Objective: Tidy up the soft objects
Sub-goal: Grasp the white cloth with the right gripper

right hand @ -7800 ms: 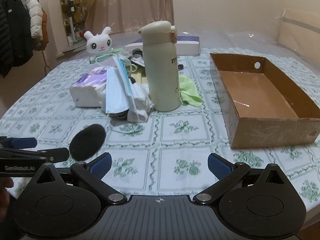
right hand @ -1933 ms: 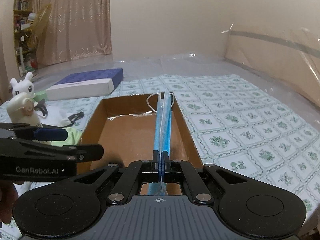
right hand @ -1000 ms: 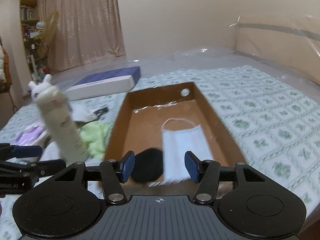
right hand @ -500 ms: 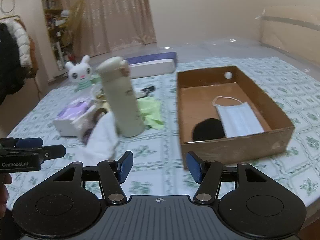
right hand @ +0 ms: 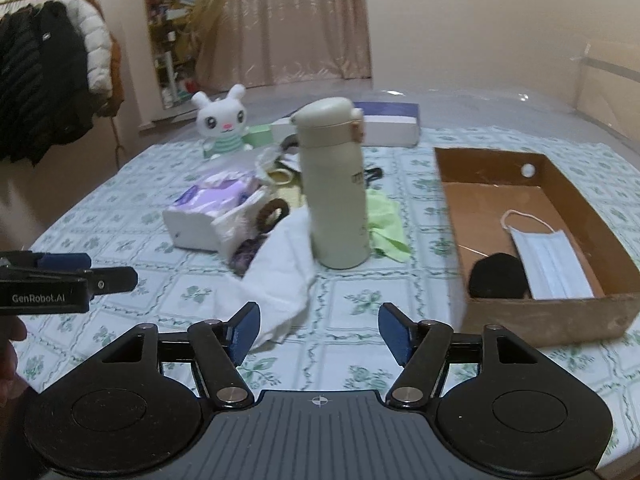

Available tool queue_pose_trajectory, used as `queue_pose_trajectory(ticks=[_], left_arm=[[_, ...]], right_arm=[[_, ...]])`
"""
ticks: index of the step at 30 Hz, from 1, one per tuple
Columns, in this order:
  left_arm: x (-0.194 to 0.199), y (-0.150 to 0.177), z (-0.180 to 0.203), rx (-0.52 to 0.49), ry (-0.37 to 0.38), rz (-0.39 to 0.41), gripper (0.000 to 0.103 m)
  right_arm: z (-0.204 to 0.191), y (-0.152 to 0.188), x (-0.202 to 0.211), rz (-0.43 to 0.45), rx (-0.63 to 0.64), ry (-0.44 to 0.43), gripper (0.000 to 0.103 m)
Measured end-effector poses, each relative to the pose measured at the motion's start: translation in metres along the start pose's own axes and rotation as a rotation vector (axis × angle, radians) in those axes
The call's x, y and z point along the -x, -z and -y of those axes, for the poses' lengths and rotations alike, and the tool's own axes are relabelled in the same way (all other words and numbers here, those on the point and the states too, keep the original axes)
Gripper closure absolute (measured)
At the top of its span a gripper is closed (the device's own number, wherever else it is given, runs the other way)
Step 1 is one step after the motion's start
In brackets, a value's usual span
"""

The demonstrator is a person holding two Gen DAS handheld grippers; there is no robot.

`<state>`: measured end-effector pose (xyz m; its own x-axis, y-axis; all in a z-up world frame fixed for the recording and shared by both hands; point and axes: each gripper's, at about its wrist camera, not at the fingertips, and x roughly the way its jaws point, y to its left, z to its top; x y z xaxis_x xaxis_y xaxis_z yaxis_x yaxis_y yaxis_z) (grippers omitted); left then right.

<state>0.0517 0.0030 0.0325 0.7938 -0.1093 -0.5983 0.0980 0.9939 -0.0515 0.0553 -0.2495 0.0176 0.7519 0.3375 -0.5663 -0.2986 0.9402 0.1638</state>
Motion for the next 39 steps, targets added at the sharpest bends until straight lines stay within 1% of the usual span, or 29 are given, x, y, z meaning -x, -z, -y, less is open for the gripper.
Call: queue_pose_trajectory(ticks=[8,12,19,23,27,30,34,35,36,37,39], left_arm=[[-0.013,-0.001,-0.012,-0.001,-0.003,-0.015,0.023],[-0.026,-0.003,-0.018,-0.009,-0.003,-0.023,0.024],[-0.050,-0.007,-0.025,0.000,-0.001,-0.043,0.024],[-0.064,-0.006,-0.028,0.006,0.004,-0.059,0.024],[-0.075,-0.004,-0.031,0.013,0.016,-0.072,0.024],[-0.082,-0.002,-0.033,0.015,0.029,-0.080,0.024],[-0.090,0.000,-0.033,0.016,0.038,-0.095,0.024],[-0.092,0.001,-0.033,0.016,0.040,-0.098,0.024],[-0.093,0.001,-0.033,0.016,0.042,-0.101,0.024],[-0.094,0.002,-0.033,0.016,0.042,-0.104,0.024],[-0.096,0.002,-0.033,0.016,0.041,-0.106,0.024]], right_arm=[[-0.017,-0.003,-0.026,-0.039,0.084,-0.028,0.034],[-0.025,-0.003,-0.042,-0.058,0.161,-0.035,0.032],[-0.042,0.002,-0.081,-0.125,0.384,-0.079,0.023],[-0.047,0.007,-0.106,-0.156,0.495,-0.084,0.022],[-0.051,0.007,-0.131,-0.168,0.577,-0.066,0.022],[-0.048,0.000,-0.146,-0.164,0.589,-0.069,0.022],[-0.042,-0.010,-0.159,-0.161,0.572,-0.103,0.022],[-0.042,-0.011,-0.161,-0.162,0.566,-0.116,0.023],[-0.040,-0.013,-0.163,-0.165,0.560,-0.127,0.030],[-0.040,-0.013,-0.165,-0.169,0.556,-0.138,0.041],[-0.040,-0.015,-0.167,-0.185,0.540,-0.173,0.051]])
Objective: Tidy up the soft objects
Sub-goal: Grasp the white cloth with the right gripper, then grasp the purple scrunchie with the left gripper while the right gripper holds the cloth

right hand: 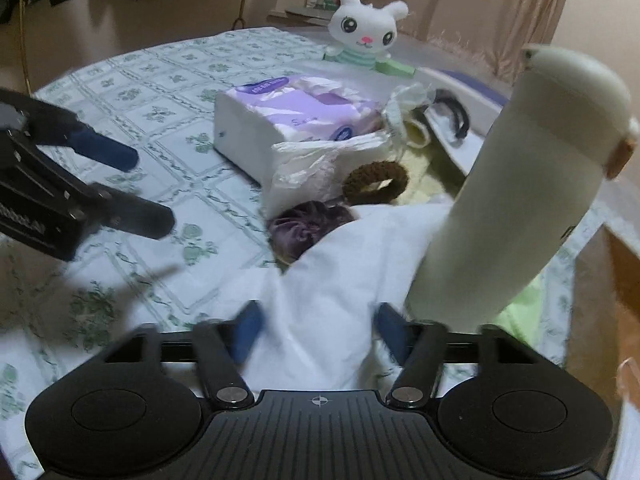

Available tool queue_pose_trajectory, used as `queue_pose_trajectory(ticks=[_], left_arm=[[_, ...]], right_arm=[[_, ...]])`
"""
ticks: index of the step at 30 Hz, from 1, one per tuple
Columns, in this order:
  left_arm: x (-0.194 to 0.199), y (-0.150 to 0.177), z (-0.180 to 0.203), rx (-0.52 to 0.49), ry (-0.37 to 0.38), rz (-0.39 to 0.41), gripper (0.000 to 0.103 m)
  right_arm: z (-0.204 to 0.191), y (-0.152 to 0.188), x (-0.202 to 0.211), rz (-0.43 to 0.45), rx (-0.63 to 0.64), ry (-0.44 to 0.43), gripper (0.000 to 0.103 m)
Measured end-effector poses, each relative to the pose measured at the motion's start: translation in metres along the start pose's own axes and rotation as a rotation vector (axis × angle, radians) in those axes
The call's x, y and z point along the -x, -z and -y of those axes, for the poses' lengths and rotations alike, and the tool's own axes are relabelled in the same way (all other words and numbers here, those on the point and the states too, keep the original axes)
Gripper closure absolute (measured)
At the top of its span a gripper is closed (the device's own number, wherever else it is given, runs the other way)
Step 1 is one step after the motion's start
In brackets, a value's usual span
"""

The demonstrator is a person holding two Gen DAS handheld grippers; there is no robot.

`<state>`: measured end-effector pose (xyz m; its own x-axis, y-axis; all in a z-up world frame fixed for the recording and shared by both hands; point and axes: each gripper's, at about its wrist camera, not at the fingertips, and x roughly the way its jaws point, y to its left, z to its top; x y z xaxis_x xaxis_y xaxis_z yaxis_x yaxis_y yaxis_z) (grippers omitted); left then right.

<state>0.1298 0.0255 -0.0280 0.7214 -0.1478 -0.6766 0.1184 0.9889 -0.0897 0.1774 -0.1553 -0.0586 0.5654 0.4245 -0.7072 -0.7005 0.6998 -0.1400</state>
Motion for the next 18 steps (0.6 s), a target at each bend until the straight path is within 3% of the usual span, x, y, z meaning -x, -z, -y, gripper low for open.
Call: queue_pose_trajectory(ticks=[2,4,7,13,18], left_arm=[[0.000,0.000,0.001,-0.001,0.000,0.001,0.024],[0.001,-0.002,0.003,-0.007,0.001,0.006,0.024],[0.006,-0.004,0.007,-0.021,0.011,0.018,0.024],[0.009,-0.006,0.018,-0.076,0.040,0.025,0.026],[0.001,-0.011,0.035,-0.153,0.072,0.031,0.027]], right_arm=[[0.001,0.000,0.000,-0.011,-0.034,-0.025,0.060],[0.001,0.000,0.002,-0.018,-0.067,-0.033,0.078],[-0.001,0.003,0.011,-0.028,-0.102,-0.029,0.088],[0.005,0.022,0.047,0.000,-0.230,-0.016,0.090],[0.014,0.046,0.080,0.023,-0.340,0.047,0.090]])
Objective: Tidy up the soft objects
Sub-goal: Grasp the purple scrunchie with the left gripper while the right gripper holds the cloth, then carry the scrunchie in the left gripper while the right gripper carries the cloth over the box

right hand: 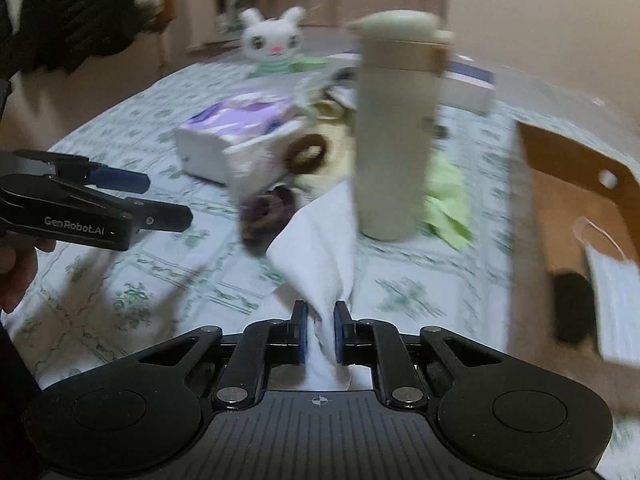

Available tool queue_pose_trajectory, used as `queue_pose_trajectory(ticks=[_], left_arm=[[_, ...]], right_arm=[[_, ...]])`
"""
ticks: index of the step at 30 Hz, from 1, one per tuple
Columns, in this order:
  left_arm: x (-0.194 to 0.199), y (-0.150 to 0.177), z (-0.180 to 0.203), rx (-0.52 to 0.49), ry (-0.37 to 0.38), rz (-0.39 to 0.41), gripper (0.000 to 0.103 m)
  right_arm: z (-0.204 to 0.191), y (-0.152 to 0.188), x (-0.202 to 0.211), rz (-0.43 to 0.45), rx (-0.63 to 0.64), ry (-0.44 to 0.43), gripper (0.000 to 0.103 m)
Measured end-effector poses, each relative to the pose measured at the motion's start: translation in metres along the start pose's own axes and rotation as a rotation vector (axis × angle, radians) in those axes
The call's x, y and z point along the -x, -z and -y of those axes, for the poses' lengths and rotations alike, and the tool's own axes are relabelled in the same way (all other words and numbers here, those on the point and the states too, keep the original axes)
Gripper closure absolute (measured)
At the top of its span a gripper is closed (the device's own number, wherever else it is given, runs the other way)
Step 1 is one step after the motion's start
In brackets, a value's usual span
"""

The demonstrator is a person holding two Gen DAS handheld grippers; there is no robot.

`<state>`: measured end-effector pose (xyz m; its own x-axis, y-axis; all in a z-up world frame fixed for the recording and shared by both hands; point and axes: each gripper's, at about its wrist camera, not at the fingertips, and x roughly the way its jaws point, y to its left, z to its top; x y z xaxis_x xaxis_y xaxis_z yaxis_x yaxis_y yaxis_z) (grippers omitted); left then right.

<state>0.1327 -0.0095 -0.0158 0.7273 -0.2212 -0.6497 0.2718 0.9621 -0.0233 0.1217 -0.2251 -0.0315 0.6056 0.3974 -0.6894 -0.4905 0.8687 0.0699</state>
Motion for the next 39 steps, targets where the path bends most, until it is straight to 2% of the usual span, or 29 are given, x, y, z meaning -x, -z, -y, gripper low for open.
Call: queue_pose_trajectory(ticks=[4,8,11,14,15,20,23,39], left_arm=[[-0.017,-0.004,0.015,-0.058,0.036,-0.004,0.029],[-0.040,-0.007,0.032,-0.123,0.075,-0.028,0.030],[-0.054,-0.009,0.039,-0.131,0.088,-0.045,0.034],[-0.063,-0.010,0.041,-0.119,0.091,-0.049,0.044],[-0.065,-0.011,0.042,-0.115,0.086,-0.049,0.051],[-0.069,-0.011,0.042,-0.108,0.076,-0.056,0.062],[-0.064,-0.009,0.042,-0.116,0.057,-0.057,0.083],[0.026,0.004,0.043,-0.041,0.041,-0.021,0.085]], right_arm=[[0.016,0.011,0.019,0.018,-0.080,0.048,0.090],[0.024,0.015,0.027,0.017,-0.103,0.064,0.090],[0.027,0.016,0.027,0.013,-0.111,0.065,0.090],[0.029,0.017,0.024,0.011,-0.115,0.066,0.090],[0.030,0.018,0.022,0.009,-0.118,0.064,0.090],[0.033,0.019,0.017,0.003,-0.124,0.063,0.090],[0.033,0.019,0.016,0.003,-0.127,0.065,0.090],[0.010,0.015,0.059,0.086,-0.109,0.068,0.090]])
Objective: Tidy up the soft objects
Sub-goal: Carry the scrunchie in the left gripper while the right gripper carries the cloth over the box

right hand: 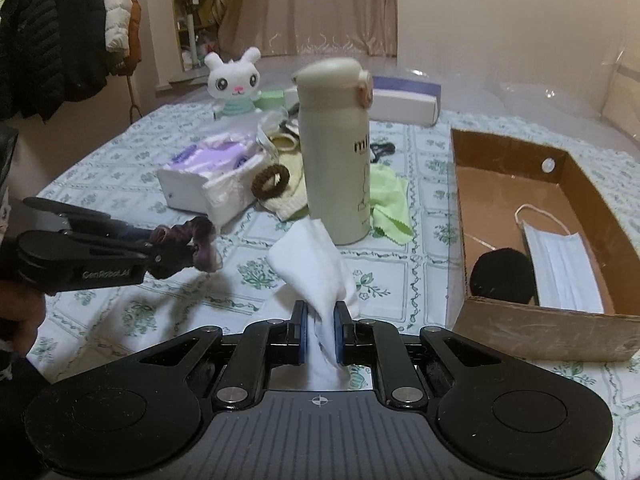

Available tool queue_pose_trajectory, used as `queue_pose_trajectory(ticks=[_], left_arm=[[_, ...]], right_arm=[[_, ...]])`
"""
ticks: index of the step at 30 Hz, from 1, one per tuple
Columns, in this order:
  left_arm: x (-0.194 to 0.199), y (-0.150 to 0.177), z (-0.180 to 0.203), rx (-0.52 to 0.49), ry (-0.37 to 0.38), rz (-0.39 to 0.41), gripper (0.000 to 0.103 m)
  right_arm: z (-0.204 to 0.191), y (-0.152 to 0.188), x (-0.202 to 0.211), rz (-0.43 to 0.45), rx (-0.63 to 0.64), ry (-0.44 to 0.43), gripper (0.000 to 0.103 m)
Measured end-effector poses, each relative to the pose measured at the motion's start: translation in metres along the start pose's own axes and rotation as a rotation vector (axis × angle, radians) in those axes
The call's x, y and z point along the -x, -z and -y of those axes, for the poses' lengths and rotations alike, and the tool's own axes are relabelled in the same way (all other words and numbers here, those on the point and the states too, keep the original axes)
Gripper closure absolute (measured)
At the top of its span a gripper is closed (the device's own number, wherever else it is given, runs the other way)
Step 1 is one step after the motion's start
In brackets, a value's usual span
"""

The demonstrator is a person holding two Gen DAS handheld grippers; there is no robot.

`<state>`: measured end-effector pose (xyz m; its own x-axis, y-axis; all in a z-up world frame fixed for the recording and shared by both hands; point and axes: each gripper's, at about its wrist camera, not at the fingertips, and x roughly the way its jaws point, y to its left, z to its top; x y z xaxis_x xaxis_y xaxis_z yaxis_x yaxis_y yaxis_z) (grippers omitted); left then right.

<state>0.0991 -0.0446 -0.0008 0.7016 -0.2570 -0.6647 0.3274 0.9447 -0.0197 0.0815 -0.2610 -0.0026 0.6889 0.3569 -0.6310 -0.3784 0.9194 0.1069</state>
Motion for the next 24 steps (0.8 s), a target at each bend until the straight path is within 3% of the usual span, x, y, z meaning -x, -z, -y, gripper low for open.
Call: queue_pose_trajectory(ticks=[12,24], left_arm=[[0.042,0.000,0.017,-0.009,0.011,0.047,0.085],[0.054,0.000,0.029,-0.029,0.018,0.057,0.085]], right_arm=[[-0.011,0.000,0.039,0.065,0.002,0.023,0.090],[-0.014,-0.001,0.055,0.099,0.011,0.029,0.090]])
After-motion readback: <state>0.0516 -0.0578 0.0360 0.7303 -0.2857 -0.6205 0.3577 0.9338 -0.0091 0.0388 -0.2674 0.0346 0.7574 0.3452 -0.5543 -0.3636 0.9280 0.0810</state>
